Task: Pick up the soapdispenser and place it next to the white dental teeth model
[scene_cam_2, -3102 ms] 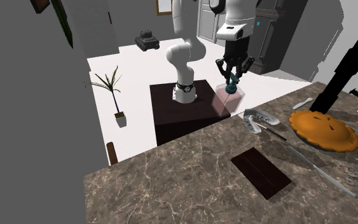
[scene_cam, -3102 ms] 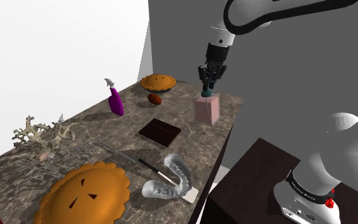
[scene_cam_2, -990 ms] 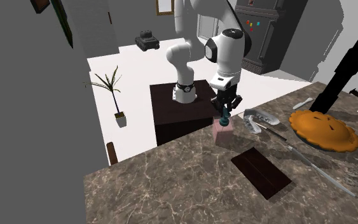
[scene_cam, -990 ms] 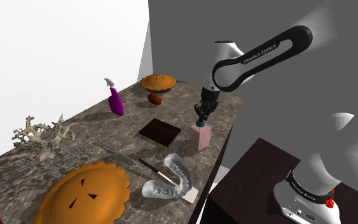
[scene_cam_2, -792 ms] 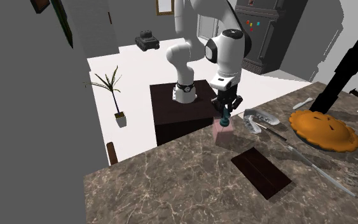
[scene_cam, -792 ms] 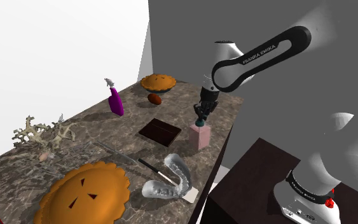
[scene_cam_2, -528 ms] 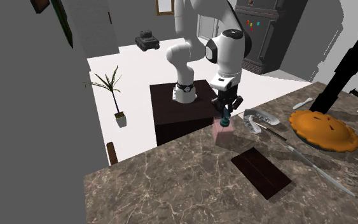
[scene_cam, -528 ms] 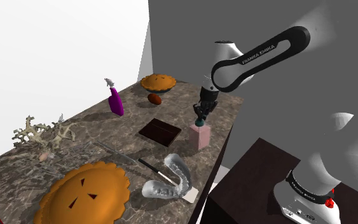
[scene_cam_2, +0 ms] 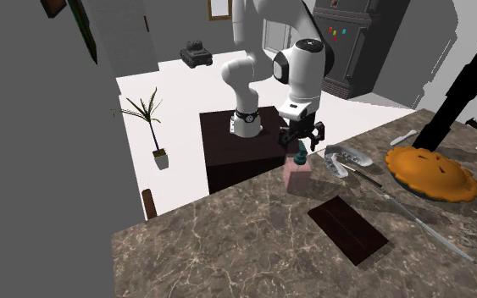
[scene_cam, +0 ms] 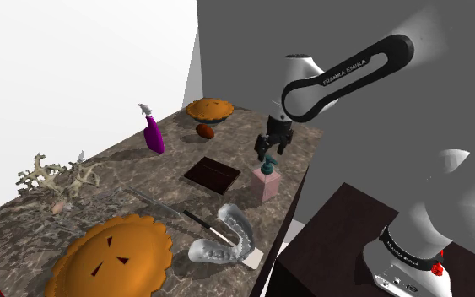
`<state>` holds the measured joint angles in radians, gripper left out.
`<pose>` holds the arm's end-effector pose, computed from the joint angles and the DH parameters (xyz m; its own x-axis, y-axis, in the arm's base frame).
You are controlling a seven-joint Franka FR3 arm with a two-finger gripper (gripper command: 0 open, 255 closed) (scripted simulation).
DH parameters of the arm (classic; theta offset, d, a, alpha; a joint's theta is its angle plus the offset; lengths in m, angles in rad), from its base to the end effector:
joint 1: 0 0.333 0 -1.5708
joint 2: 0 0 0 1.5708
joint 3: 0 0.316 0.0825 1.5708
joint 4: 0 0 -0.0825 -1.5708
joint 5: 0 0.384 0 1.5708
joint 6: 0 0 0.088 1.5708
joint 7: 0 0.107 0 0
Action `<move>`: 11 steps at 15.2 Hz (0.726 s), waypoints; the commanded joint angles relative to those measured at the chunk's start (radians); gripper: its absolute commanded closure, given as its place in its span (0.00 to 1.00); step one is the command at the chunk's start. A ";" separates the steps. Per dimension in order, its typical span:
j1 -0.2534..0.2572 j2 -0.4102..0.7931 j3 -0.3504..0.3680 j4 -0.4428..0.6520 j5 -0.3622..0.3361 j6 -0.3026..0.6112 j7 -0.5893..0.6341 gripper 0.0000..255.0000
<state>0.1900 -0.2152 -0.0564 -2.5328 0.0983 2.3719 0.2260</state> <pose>0.4405 0.0606 0.3569 0.9865 -0.1609 0.0304 -0.1574 -0.9831 -0.0932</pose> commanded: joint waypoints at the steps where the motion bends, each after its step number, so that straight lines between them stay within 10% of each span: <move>1: -0.004 -0.036 -0.001 0.024 -0.008 -0.060 0.006 0.00; 11: -0.008 -0.074 -0.002 0.053 -0.016 -0.127 0.011 0.00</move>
